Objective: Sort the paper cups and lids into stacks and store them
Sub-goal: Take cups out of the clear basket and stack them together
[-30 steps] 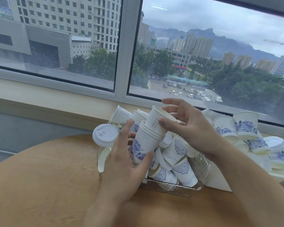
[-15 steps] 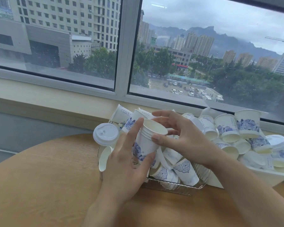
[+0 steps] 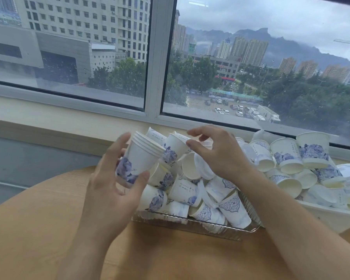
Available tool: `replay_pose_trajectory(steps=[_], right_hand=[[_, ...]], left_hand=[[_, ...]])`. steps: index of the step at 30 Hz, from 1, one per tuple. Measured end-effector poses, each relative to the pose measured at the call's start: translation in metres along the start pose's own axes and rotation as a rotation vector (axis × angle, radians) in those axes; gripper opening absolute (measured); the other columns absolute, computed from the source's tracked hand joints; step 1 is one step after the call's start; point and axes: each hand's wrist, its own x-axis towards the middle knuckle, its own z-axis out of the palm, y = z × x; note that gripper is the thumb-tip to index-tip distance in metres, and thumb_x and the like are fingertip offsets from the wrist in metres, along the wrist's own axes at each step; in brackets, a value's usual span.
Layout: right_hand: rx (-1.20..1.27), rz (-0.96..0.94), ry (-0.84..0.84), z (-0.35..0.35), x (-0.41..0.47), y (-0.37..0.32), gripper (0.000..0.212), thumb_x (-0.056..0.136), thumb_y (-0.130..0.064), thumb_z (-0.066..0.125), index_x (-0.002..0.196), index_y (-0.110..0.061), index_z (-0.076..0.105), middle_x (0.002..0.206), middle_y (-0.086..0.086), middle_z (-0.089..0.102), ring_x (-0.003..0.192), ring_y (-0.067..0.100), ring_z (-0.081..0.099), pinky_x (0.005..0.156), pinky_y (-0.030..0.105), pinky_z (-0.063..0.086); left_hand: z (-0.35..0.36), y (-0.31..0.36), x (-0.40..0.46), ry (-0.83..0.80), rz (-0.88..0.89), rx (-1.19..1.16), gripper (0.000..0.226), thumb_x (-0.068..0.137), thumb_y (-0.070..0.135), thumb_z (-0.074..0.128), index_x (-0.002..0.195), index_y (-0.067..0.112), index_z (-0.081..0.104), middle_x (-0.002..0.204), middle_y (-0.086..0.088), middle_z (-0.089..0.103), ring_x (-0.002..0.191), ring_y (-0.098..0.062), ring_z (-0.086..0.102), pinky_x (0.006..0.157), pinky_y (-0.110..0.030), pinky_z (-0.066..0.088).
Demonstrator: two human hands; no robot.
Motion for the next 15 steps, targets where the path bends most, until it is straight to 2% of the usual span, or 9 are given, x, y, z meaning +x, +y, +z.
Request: replay_pose_trajectory(steps=[4, 7, 11, 15], right_hand=[[-0.065, 0.027, -0.019, 0.017, 0.006, 0.001, 0.027, 0.098, -0.040, 0.070, 0.123, -0.030, 0.074, 0.117, -0.017, 0.072, 0.100, 0.004, 0.062, 0.089, 0.027, 0.044], [-0.080, 0.034, -0.002, 0.025, 0.008, 0.003, 0.024, 0.098, -0.037, 0.071, 0.120, -0.030, 0.076, 0.113, -0.018, 0.073, 0.097, 0.004, 0.063, 0.088, 0.027, 0.044], [-0.071, 0.033, 0.039, 0.030, 0.009, 0.003, 0.015, 0.097, -0.033, 0.072, 0.110, -0.030, 0.078, 0.102, -0.019, 0.074, 0.092, 0.006, 0.065, 0.088, 0.030, 0.044], [-0.043, 0.037, 0.042, 0.029, 0.009, 0.000, 0.008, 0.096, -0.032, 0.073, 0.101, -0.029, 0.079, 0.090, -0.021, 0.071, 0.088, 0.004, 0.065, 0.090, 0.031, 0.047]], left_hand=[[-0.006, -0.010, 0.002, 0.049, -0.059, 0.008, 0.075, 0.084, 0.022, 0.084, 0.144, 0.050, 0.048, 0.125, 0.023, 0.061, 0.116, 0.000, 0.059, 0.093, -0.040, 0.055], [-0.006, -0.014, 0.002, 0.067, -0.068, 0.012, 0.069, 0.083, 0.022, 0.084, 0.140, 0.045, 0.053, 0.124, 0.019, 0.061, 0.118, 0.004, 0.056, 0.100, -0.039, 0.052], [-0.005, -0.016, 0.003, 0.075, -0.089, -0.006, 0.067, 0.083, 0.022, 0.084, 0.140, 0.043, 0.054, 0.127, 0.013, 0.062, 0.122, -0.005, 0.058, 0.103, -0.044, 0.053], [-0.004, -0.018, 0.003, 0.071, -0.093, -0.006, 0.067, 0.084, 0.021, 0.084, 0.139, 0.042, 0.054, 0.126, 0.012, 0.063, 0.121, -0.007, 0.059, 0.103, -0.045, 0.053]])
